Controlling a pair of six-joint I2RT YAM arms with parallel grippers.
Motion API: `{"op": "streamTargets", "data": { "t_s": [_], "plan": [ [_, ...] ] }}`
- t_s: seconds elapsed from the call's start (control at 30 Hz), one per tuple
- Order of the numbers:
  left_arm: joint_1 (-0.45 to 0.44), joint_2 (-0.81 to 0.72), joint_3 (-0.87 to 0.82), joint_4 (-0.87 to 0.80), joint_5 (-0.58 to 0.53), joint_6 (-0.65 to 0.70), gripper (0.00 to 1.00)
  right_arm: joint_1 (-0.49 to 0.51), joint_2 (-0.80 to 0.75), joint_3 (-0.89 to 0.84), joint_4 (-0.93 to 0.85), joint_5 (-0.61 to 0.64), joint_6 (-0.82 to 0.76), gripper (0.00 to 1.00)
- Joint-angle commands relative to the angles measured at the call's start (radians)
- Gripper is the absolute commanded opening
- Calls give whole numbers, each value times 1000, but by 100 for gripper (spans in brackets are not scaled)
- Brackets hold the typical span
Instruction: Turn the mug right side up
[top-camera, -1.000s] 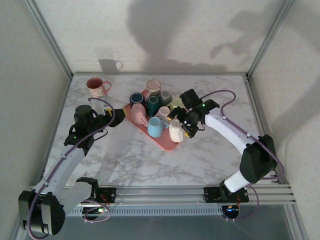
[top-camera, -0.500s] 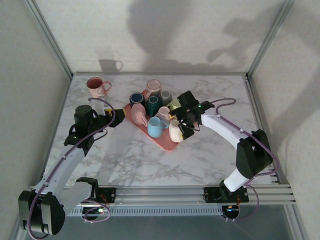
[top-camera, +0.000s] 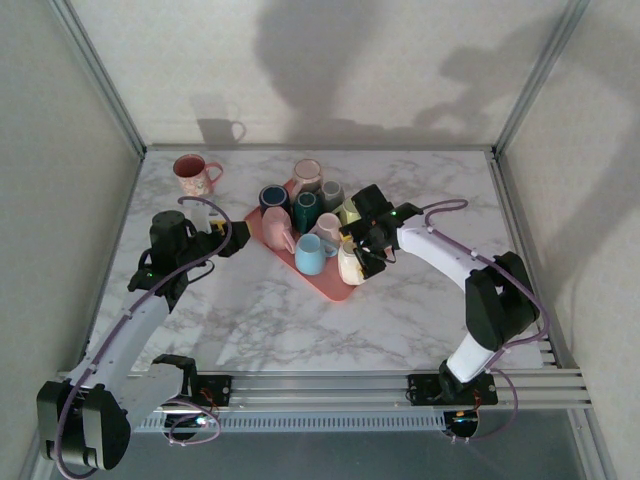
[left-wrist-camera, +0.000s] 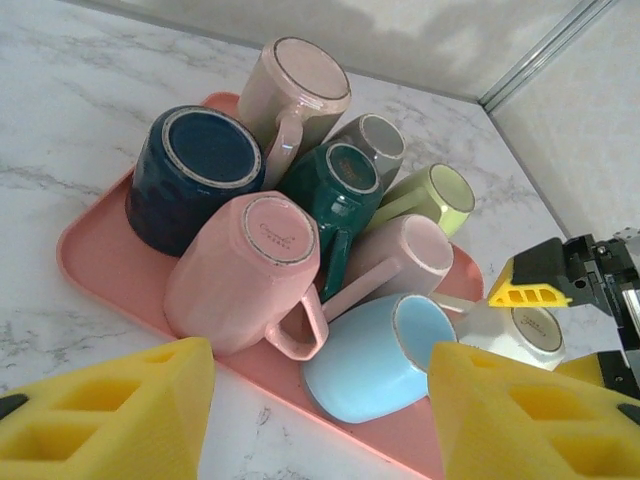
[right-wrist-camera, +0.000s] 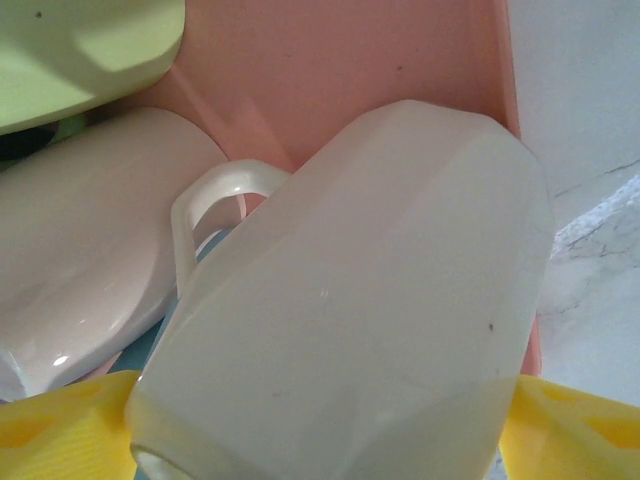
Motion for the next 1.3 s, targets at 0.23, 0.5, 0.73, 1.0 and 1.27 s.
{"op": "streamTargets", "data": {
  "t_s": [0.23, 0.5, 0.73, 1.0, 1.27],
  "plan": [
    [-6, -5, 39, -21, -21, 30, 58, -31, -1, 22, -175, 76, -240, 74],
    [-6, 0, 37, -22, -23, 28, 58, -71, -34, 77, -198, 58, -577, 67],
    [-6, 16, 48, -16, -21, 22, 58, -73, -11, 168, -220, -17, -944, 65],
    [-6, 20, 49, -25, -22, 27, 58, -80, 63, 338, -399, -189, -1394, 67],
    [-6, 13, 64, -57, -23, 41, 57, -92, 111, 385, -507, -252, -1599, 65]
  ]
}}
